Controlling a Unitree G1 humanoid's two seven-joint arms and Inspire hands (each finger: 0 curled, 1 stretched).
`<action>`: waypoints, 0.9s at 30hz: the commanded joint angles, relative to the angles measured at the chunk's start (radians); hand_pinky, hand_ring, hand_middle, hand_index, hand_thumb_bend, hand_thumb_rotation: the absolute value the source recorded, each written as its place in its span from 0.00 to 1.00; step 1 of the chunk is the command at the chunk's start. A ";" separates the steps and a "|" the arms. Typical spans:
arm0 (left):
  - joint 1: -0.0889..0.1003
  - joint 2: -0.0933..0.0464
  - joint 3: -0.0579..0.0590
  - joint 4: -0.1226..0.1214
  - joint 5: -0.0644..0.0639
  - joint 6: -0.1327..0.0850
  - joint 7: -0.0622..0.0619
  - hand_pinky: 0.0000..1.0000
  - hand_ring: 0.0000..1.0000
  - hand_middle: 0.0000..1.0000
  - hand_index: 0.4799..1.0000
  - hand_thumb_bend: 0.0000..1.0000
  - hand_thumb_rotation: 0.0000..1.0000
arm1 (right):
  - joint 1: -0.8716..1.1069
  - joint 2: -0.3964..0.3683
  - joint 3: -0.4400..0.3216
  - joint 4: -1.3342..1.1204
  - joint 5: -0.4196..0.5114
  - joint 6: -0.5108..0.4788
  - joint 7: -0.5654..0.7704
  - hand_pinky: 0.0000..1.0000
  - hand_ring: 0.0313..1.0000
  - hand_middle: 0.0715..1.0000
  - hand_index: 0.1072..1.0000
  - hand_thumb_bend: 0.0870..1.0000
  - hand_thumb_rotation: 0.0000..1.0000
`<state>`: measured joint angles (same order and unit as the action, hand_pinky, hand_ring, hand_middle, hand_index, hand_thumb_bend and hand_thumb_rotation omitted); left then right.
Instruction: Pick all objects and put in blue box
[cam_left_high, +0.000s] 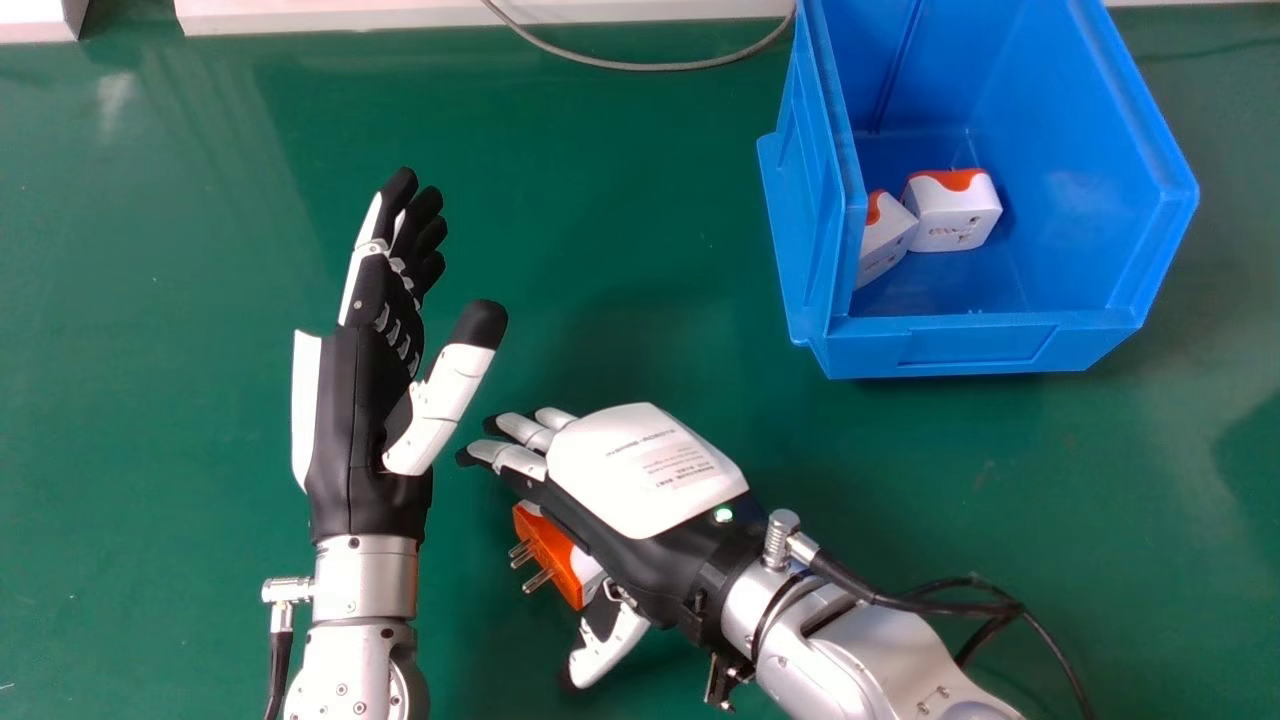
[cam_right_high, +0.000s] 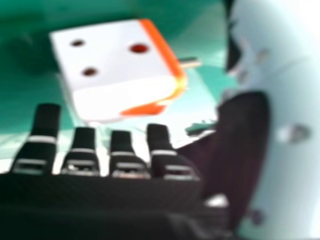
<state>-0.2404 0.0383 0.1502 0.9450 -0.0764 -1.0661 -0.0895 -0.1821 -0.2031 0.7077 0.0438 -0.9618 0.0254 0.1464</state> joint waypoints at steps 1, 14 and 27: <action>-0.004 0.002 -0.005 -0.019 0.012 -0.012 -0.001 0.93 0.92 0.92 0.85 0.93 0.67 | -0.022 -0.002 0.011 -0.004 -0.031 -0.023 -0.033 0.78 0.93 0.94 0.87 0.52 0.00; 0.001 0.002 -0.005 -0.023 0.033 -0.004 0.025 0.93 0.92 0.91 0.83 0.92 0.67 | -0.023 0.013 0.019 0.011 -0.089 0.012 -0.041 0.60 0.84 0.85 0.78 0.57 0.00; 0.003 0.001 -0.007 -0.019 0.032 -0.006 0.027 0.93 0.92 0.91 0.82 0.93 0.67 | 0.001 0.019 0.021 -0.093 -0.126 0.146 0.157 0.54 0.82 0.84 0.74 0.67 0.00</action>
<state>-0.2402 0.0420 0.1468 0.9424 -0.0496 -1.0639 -0.0614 -0.1821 -0.1909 0.7261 -0.0120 -1.0749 0.1659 0.2994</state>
